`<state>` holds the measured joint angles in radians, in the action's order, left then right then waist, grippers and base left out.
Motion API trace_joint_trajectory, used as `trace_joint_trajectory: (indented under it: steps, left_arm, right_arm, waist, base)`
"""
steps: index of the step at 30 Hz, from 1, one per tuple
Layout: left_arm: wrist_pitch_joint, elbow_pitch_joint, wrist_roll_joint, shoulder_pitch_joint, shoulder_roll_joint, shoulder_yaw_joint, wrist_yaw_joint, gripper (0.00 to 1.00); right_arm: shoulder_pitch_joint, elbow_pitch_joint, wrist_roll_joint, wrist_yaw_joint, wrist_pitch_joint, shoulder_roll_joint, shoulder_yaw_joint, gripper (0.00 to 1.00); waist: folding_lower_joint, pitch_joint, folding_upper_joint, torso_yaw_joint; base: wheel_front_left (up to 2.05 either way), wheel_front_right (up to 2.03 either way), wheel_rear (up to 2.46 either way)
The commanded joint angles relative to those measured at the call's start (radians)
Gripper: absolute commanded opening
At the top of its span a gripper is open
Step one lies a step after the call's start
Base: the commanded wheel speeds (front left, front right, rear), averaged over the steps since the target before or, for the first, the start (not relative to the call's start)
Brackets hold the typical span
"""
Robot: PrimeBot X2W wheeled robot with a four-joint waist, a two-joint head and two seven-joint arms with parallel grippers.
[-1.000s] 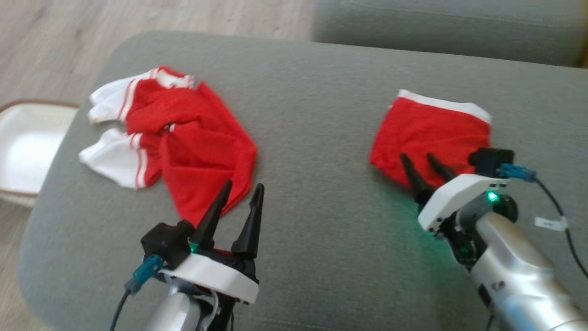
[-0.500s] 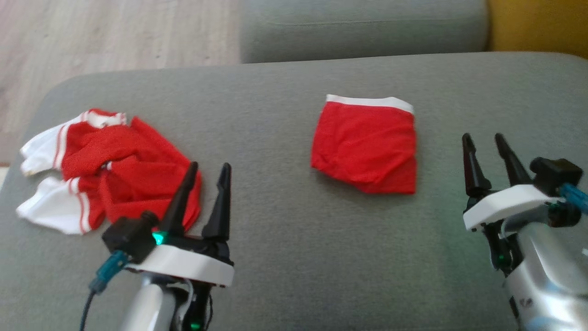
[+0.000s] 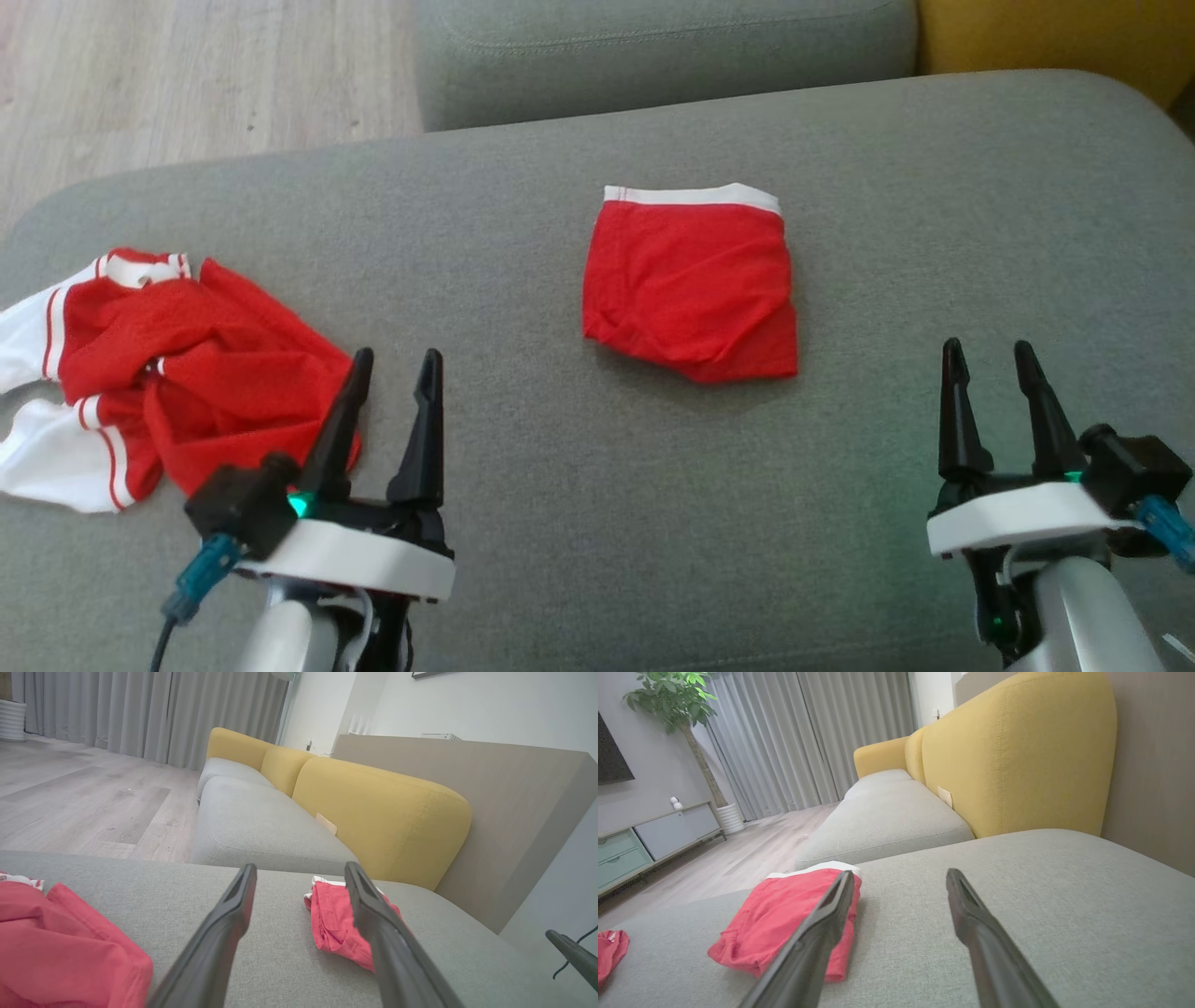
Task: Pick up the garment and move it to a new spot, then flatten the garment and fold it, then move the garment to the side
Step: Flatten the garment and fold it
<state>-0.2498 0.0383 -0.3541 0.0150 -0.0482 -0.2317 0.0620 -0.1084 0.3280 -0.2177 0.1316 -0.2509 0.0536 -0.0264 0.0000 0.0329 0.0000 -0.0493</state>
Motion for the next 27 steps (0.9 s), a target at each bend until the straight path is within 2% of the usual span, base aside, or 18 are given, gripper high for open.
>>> trace_joint_trajectory:
  steps: [1, 5, 7, 12, 16, 23, 26, 27]
  left_arm:
    - [-0.012, -0.033, 0.0, 0.041, -0.002, 0.025, 0.005, 1.0]
    - [-0.012, -0.035, -0.002, 0.061, -0.002, 0.004, 0.01, 1.0]
    - [-0.012, -0.036, -0.001, 0.074, -0.002, -0.011, 0.015, 1.0]
    - [-0.012, -0.03, -0.006, 0.113, -0.002, -0.057, 0.025, 1.0]
    - [-0.012, -0.019, -0.015, 0.137, -0.002, -0.093, 0.029, 1.0]
    - [-0.012, -0.022, -0.027, 0.152, -0.002, -0.106, 0.023, 1.0]
    - [-0.012, -0.025, -0.03, 0.151, -0.002, -0.104, 0.022, 1.0]
    - [-0.012, -0.027, -0.03, 0.152, -0.002, -0.105, 0.021, 1.0]
  right_arm:
    - [-0.029, -0.041, 0.002, -0.001, -0.011, -0.002, 0.024, 1.0]
    - [-0.051, -0.057, 0.003, -0.001, -0.011, -0.003, 0.036, 1.0]
    - [-0.079, -0.061, 0.015, -0.001, -0.009, -0.003, 0.051, 0.0]
    - [-0.175, -0.042, 0.064, -0.001, 0.004, -0.002, 0.06, 0.0]
    - [-0.264, 0.028, 0.105, -0.001, 0.027, 0.01, 0.039, 0.0]
    - [-0.424, 0.251, 0.148, -0.001, 0.044, 0.034, 0.005, 0.0]
    - [-0.481, 0.371, 0.17, -0.001, 0.044, 0.034, -0.014, 0.0]
    - [-0.514, 0.444, 0.186, -0.001, 0.041, 0.03, -0.02, 0.0]
  waist:
    - [0.0, 0.007, 0.0, 0.007]
    - [0.0, 0.043, 0.0, 0.032]
    - [0.0, 0.071, 0.0, 0.05]
    - [0.0, 0.139, 0.0, 0.126]
    - [0.0, 0.178, 0.0, 0.201]
    - [0.0, 0.227, 0.0, 0.29]
    - [0.0, 0.24, 0.0, 0.304]
    - [0.0, 0.249, 0.0, 0.309]
  base:
    - [0.0, 0.0, 0.0]
    - [0.0, 0.0, 0.0]
    - [0.0, 0.0, 0.0]
    - [0.0, 0.0, 0.0]
    - [0.0, 0.0, 0.0]
    - [0.0, 0.0, 0.0]
    - [0.0, 0.0, 0.0]
    - [0.0, 0.0, 0.0]
